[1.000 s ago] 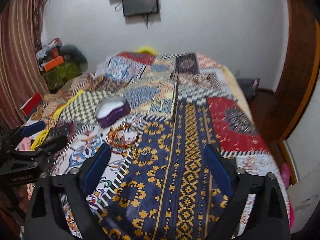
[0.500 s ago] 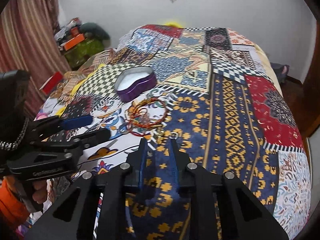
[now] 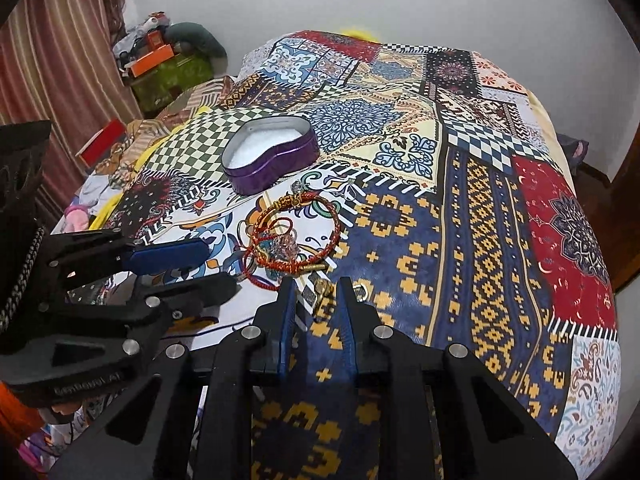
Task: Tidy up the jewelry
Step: 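Reach both tools down to the tangled jewelry pile beside the purple heart tin, then grasp a gold ring with the right tool while the left tool grasps a silver ring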
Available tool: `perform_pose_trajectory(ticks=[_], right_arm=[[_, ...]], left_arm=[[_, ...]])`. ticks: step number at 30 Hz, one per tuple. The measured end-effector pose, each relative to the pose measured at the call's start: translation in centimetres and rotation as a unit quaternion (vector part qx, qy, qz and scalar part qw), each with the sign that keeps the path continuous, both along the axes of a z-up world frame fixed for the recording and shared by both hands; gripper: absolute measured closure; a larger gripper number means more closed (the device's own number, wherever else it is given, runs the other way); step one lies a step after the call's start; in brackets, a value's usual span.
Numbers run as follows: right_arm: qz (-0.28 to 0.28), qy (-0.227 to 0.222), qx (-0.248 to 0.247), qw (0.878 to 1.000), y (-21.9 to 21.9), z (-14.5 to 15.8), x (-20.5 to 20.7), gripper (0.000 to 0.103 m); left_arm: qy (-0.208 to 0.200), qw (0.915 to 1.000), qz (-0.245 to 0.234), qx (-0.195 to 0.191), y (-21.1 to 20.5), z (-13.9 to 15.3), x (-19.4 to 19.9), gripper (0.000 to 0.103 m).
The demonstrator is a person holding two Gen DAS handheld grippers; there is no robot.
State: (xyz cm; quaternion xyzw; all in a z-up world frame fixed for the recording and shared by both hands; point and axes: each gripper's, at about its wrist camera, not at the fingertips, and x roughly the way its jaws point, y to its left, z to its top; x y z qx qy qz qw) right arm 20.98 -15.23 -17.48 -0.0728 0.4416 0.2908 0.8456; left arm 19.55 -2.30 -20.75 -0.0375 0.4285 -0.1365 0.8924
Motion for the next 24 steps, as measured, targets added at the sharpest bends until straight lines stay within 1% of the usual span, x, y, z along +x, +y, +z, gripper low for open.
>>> perform_pose_trajectory(ticks=[3,5,8,16,24], right_arm=[[-0.002,0.001,0.002,1.000,-0.1,-0.2,0.1,0.092],[-0.003,0.007,0.011,1.000,-0.4,-0.2,0.3,0.093],[-0.006,0.010,0.019,1.000,-0.5,-0.1,0.3,0.094],[-0.011,0.006,0.025,1.000,-0.8,0.4,-0.2,0.095],[-0.014,-0.017,0.039,0.999,-0.8,2.7,-1.6,0.095]], left_arm=[[-0.001,1.0000,-0.002,0.001,-0.2,-0.2,0.4,0.070],[-0.002,1.0000,-0.003,0.000,-0.3,-0.3,0.7,0.071],[-0.003,1.0000,-0.006,-0.003,-0.5,-0.3,0.8,0.083],[-0.007,1.0000,-0.006,0.000,-0.7,0.1,0.1,0.083],[-0.012,0.9999,0.008,0.001,-0.2,1.1,-1.5,0.083]])
